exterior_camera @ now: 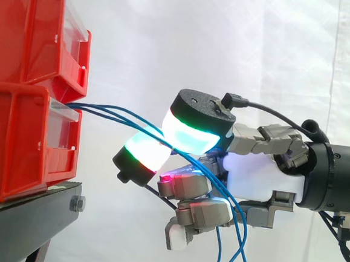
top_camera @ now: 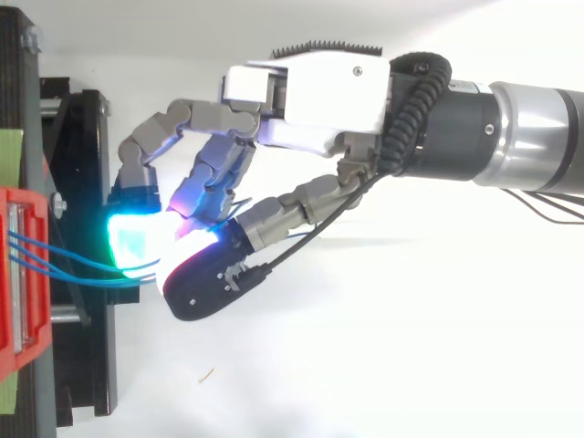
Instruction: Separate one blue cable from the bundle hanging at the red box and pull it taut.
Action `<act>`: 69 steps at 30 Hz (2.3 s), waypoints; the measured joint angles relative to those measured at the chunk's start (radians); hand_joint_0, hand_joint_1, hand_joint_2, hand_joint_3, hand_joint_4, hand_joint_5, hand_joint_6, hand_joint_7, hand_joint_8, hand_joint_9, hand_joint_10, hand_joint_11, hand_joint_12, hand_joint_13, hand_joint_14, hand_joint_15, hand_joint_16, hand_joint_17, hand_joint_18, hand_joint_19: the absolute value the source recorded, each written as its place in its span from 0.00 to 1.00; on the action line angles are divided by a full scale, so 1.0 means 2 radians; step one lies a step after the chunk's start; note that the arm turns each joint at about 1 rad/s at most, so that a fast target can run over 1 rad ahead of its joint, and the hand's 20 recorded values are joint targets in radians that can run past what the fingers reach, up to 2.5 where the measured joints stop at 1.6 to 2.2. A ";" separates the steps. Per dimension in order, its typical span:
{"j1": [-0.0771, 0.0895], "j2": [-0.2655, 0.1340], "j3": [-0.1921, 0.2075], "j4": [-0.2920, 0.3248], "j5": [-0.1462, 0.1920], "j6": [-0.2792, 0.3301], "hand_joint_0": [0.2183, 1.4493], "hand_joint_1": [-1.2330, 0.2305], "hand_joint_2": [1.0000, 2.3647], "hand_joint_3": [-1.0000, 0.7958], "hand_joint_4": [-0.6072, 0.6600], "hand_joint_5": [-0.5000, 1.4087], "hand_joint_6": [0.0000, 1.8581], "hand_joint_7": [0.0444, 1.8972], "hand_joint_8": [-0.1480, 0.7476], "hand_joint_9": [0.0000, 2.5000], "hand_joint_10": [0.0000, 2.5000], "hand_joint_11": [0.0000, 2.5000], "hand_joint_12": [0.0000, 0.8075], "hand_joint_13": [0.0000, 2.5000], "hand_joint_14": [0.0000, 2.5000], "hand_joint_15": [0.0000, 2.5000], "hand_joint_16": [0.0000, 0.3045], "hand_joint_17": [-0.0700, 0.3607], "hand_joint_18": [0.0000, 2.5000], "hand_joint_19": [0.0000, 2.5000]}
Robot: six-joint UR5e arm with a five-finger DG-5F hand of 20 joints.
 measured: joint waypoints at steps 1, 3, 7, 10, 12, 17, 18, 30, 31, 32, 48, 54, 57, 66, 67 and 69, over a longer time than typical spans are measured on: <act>0.000 0.000 0.000 0.000 0.000 0.000 0.30 0.42 0.01 0.48 0.54 0.16 0.45 0.52 0.44 0.41 0.01 0.65 0.43 0.47 0.01 0.56 0.17 0.43 0.29 0.30; 0.000 0.000 0.000 -0.001 0.000 0.000 0.32 0.36 0.02 0.52 0.55 0.15 0.46 0.51 0.44 0.41 0.01 0.66 0.43 0.47 0.01 0.56 0.17 0.43 0.30 0.30; 0.000 0.000 0.000 -0.001 0.000 0.001 0.32 0.36 0.02 0.51 0.55 0.15 0.46 0.50 0.45 0.41 0.01 0.65 0.43 0.47 0.01 0.56 0.17 0.43 0.30 0.30; 0.001 0.000 0.000 0.000 0.001 0.002 0.31 0.38 0.01 0.50 0.55 0.15 0.45 0.50 0.46 0.41 0.01 0.63 0.44 0.47 0.01 0.55 0.17 0.44 0.31 0.30; 0.001 0.000 0.000 0.000 0.003 0.002 0.31 0.40 0.01 0.50 0.55 0.15 0.45 0.51 0.46 0.41 0.01 0.62 0.44 0.47 0.01 0.55 0.17 0.44 0.31 0.29; 0.001 0.000 0.000 0.000 0.006 0.003 0.34 0.35 0.02 0.53 0.55 0.15 0.45 0.51 0.44 0.40 0.01 0.63 0.43 0.46 0.01 0.55 0.17 0.43 0.30 0.29; 0.001 0.000 0.000 0.000 0.006 0.003 0.35 0.33 0.02 0.53 0.56 0.15 0.45 0.51 0.44 0.40 0.01 0.63 0.43 0.46 0.01 0.55 0.17 0.43 0.30 0.29; 0.001 0.000 0.000 -0.001 0.006 0.003 0.42 0.23 0.01 0.39 0.57 0.14 0.48 0.50 0.44 0.38 0.01 0.65 0.44 0.45 0.01 0.54 0.17 0.43 0.30 0.26; 0.001 0.000 0.000 0.000 0.006 0.003 0.42 0.23 0.01 0.39 0.57 0.14 0.48 0.50 0.45 0.38 0.01 0.65 0.44 0.45 0.01 0.54 0.17 0.43 0.30 0.26; 0.001 0.000 0.000 0.000 0.006 0.004 0.43 0.22 0.01 0.37 0.57 0.14 0.48 0.50 0.44 0.37 0.01 0.64 0.44 0.45 0.01 0.54 0.17 0.43 0.31 0.25; 0.002 0.000 0.000 0.000 0.007 0.003 0.44 0.19 0.01 0.38 0.55 0.13 0.47 0.52 0.44 0.31 0.01 0.62 0.48 0.37 0.01 0.49 0.18 0.45 0.27 0.22; 0.002 0.000 0.000 0.000 0.007 0.003 0.43 0.16 0.01 0.34 0.55 0.13 0.46 0.53 0.45 0.25 0.01 0.58 0.49 0.27 0.01 0.38 0.19 0.47 0.24 0.18; 0.002 0.000 0.000 0.000 0.007 0.003 0.38 0.17 0.00 0.28 0.56 0.13 0.45 0.52 0.46 0.24 0.01 0.56 0.49 0.25 0.01 0.35 0.19 0.47 0.23 0.19; 0.002 0.000 0.000 0.000 0.007 0.008 0.30 0.30 0.00 0.28 0.57 0.15 0.44 0.51 0.48 0.32 0.01 0.56 0.51 0.31 0.01 0.36 0.17 0.44 0.27 0.23; 0.002 0.000 0.000 0.000 0.007 0.008 0.30 0.31 0.00 0.28 0.57 0.15 0.44 0.51 0.49 0.33 0.01 0.57 0.51 0.31 0.01 0.36 0.17 0.43 0.27 0.23; 0.002 0.000 0.000 0.000 0.007 0.009 0.30 0.33 0.00 0.28 0.57 0.15 0.44 0.51 0.48 0.34 0.01 0.56 0.51 0.32 0.01 0.37 0.17 0.43 0.28 0.24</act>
